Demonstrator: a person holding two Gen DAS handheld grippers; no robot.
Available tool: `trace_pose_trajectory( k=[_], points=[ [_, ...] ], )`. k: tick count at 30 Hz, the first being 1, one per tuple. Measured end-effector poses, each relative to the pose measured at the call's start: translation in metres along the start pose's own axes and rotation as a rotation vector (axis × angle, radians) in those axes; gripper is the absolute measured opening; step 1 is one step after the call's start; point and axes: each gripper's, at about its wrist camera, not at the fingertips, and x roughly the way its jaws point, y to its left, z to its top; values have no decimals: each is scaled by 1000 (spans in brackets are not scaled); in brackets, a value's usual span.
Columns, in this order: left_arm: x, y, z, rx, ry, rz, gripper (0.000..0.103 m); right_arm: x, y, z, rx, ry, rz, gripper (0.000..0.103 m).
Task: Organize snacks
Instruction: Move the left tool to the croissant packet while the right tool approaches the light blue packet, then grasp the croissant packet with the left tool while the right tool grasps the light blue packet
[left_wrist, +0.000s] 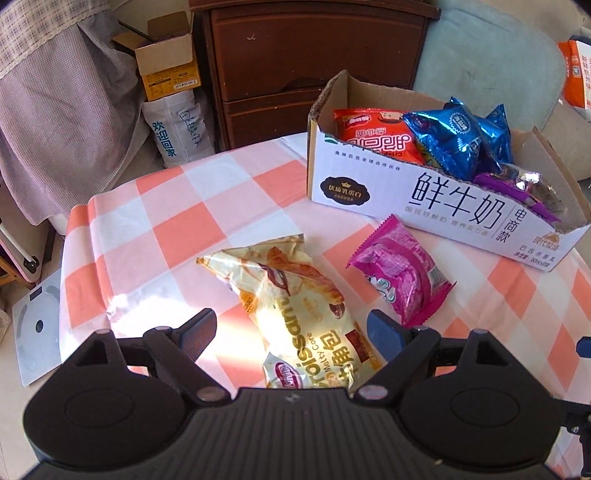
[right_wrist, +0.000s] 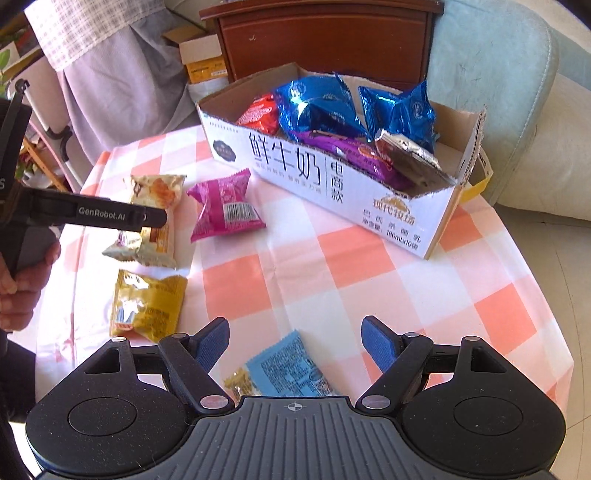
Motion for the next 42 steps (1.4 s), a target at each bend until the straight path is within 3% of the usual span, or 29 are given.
trace_pose_trajectory(
  k=[5,16,21,28,30,32,34,42],
  points=[
    [6,-2,-1,1,12,12,88,11,1,-17,-81,65,3,80],
    [17,-8,-4,44,19,14,89,31,19,-29,-218,123,2,84],
    [24,-9,-9,64,33,12,90,32,27,-33,-267,98,-21,88],
    [24,-4,-12,87,6,10,92,30,34,-31,-282,87,-16,77],
    [23,-2,-13,86,1,-5,86,28,36,-29,-277,82,-7,67],
    [21,1,-13,78,3,-32,73,28,38,-27,-275,76,-8,56],
    [19,2,-13,77,0,-51,65,28,40,-24,-260,75,-13,55],
    [12,3,-17,123,-27,-35,60,18,46,-8,-188,22,-31,55]
  ],
)
